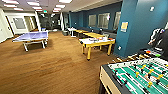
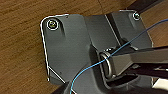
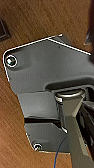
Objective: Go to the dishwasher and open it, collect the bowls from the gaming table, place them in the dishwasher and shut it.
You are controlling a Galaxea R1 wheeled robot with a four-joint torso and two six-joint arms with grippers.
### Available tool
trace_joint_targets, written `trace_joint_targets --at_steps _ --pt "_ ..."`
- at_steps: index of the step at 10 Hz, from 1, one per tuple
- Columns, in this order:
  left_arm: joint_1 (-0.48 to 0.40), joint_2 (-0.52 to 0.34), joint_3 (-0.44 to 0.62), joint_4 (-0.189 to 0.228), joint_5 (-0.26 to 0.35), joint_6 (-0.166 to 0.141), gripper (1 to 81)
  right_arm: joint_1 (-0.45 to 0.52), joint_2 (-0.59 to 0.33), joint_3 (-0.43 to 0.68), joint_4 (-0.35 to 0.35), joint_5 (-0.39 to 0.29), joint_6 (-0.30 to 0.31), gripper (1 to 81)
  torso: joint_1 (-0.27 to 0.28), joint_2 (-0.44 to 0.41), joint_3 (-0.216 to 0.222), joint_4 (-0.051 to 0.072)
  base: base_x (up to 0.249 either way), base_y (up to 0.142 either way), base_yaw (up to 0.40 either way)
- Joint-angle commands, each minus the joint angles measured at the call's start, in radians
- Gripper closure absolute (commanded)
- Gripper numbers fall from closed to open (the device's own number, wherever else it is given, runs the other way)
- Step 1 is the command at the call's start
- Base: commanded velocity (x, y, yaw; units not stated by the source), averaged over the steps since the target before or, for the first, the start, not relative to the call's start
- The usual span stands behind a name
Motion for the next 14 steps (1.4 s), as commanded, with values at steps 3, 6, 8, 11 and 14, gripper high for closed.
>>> trace_joint_targets --at_steps 3,6,8,11,14 --pt "-0.030 -0.009 0.001 0.008 0.047 0.005 1.0 0.046 0.000 0.004 0.002 -0.044 -0.005 1.0 0.001 0.000 0.000 0.000 0.166 0.000 0.000" --pt "-0.030 -0.008 0.002 0.008 0.047 0.005 1.0 0.046 0.000 0.004 0.002 -0.044 -0.003 1.0 0.001 0.000 0.000 0.000 0.166 0.000 0.000" --pt "-0.031 -0.009 0.002 0.008 0.047 0.005 1.0 0.046 0.000 0.004 0.002 -0.044 -0.003 1.0 0.001 0.000 0.000 0.000 0.166 0.000 0.000" --pt "-0.030 -0.009 0.002 0.008 0.045 0.005 1.0 0.046 0.000 0.004 0.002 -0.044 -0.003 1.0 0.001 0.000 0.000 0.000 0.166 0.000 0.000" --pt "-0.031 -0.009 0.002 0.008 0.047 0.005 1.0 0.046 0.000 0.004 0.002 -0.044 -0.003 1.0 0.001 0.000 0.000 0.000 0.166 0.000 0.000"
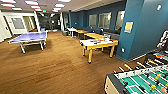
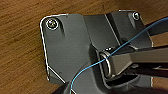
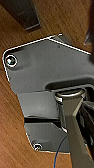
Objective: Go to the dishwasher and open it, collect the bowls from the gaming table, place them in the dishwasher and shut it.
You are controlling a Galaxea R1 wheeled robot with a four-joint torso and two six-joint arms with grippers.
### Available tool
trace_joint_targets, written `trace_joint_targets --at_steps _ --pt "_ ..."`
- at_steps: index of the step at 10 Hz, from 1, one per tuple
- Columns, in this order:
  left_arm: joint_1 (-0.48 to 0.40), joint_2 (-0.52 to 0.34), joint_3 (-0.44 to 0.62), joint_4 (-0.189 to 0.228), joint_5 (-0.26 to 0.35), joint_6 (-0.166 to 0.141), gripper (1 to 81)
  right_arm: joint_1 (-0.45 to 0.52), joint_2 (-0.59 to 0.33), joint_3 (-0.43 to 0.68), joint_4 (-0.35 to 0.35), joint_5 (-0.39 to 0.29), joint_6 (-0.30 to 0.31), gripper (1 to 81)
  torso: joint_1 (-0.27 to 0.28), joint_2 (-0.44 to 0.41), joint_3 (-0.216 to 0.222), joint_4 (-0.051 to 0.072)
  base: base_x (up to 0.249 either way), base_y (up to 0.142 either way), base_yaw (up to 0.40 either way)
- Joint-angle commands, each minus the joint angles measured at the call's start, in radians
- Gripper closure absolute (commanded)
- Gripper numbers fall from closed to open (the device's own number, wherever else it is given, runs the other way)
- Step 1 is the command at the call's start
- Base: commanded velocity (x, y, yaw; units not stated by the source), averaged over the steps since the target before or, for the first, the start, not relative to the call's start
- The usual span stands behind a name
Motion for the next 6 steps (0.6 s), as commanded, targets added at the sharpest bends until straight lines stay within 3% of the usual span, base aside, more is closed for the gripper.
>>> trace_joint_targets --at_steps 1,6 --pt "-0.033 -0.011 0.002 0.008 0.046 0.005 1.0 0.046 -0.001 0.002 0.003 -0.043 -0.003 1.0 0.001 0.000 0.000 0.000 0.166 0.000 0.000" --pt "-0.032 -0.008 0.002 0.008 0.049 0.005 1.0 0.044 0.001 0.002 0.002 -0.042 -0.002 1.0 0.001 0.000 0.000 0.000 0.166 0.000 0.000"
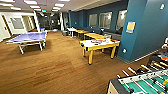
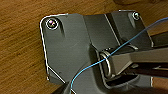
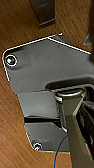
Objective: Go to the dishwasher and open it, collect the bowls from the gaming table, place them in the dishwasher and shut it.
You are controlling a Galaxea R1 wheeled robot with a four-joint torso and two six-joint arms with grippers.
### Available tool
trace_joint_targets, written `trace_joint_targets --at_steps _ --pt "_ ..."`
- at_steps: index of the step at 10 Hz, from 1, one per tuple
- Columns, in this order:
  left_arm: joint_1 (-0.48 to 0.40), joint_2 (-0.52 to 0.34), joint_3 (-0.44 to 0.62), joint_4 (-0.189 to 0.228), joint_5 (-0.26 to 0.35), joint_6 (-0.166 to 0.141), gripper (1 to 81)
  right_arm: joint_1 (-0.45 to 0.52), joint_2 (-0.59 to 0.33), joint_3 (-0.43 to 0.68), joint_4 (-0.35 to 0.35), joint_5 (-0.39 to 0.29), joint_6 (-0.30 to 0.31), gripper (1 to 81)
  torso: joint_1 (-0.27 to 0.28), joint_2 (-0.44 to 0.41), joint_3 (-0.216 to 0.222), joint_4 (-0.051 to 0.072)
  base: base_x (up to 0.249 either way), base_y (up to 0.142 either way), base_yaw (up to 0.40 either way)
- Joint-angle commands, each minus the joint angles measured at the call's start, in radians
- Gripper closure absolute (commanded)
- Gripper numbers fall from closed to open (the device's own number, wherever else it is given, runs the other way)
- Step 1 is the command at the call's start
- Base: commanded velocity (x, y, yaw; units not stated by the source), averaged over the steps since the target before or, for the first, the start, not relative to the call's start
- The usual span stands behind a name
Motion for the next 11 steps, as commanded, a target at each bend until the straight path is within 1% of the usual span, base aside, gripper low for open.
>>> trace_joint_targets --at_steps 1,11 --pt "-0.033 -0.009 0.001 0.007 0.049 0.005 1.0 0.046 0.001 0.002 0.002 -0.042 -0.002 1.0 0.001 0.000 0.000 0.000 0.166 0.000 0.000" --pt "-0.033 -0.004 0.002 0.009 0.047 0.005 1.0 0.042 0.000 0.002 0.002 -0.042 -0.003 1.0 0.001 0.000 0.000 0.000 0.178 0.000 0.000"
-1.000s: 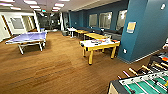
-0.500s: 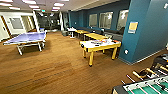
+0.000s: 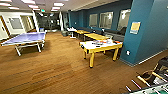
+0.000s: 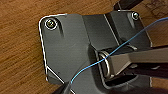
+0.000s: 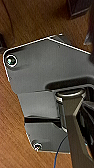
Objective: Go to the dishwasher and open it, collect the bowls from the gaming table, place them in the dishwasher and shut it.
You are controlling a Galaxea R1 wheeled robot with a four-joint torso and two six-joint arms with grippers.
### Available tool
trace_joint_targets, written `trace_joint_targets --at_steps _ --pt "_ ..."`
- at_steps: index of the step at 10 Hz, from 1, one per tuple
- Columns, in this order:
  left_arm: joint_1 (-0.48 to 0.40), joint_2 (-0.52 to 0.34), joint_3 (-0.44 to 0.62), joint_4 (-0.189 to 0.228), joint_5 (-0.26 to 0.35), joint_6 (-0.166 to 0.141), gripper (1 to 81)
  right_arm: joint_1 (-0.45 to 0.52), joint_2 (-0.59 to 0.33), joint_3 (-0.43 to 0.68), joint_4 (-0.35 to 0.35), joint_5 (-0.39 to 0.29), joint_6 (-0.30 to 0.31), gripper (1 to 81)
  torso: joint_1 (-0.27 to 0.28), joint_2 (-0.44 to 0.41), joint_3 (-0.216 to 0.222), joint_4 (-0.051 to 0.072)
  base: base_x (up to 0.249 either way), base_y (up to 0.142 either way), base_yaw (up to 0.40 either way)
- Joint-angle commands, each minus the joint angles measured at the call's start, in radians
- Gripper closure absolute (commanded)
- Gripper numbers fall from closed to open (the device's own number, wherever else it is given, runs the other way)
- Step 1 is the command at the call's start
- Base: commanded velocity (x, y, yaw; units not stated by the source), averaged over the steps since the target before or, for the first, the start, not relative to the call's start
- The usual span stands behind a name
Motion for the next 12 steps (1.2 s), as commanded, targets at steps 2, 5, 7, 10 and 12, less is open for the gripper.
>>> trace_joint_targets --at_steps 2,5,7,10,12 --pt "-0.033 -0.010 0.001 0.009 0.048 0.005 1.0 0.039 -0.001 0.002 0.002 -0.039 -0.003 1.0 0.001 0.000 0.000 0.000 0.182 0.000 0.000" --pt "-0.033 -0.010 0.002 0.007 0.047 0.005 1.0 0.039 -0.002 0.002 0.002 -0.041 -0.003 1.0 0.001 0.000 0.000 0.000 0.182 0.000 0.000" --pt "-0.033 -0.010 0.001 0.009 0.047 0.005 1.0 0.039 -0.002 0.002 0.002 -0.039 -0.002 1.0 0.001 0.000 0.000 0.000 0.182 0.000 0.000" --pt "-0.032 -0.010 0.001 0.009 0.048 0.005 1.0 0.039 -0.002 0.002 0.002 -0.039 -0.003 1.0 0.001 0.000 0.000 0.000 0.184 0.000 0.000" --pt "-0.032 -0.010 0.001 0.007 0.047 0.005 1.0 0.039 -0.004 0.002 0.003 -0.039 -0.002 1.0 0.001 0.000 0.000 0.000 0.187 0.000 0.000"
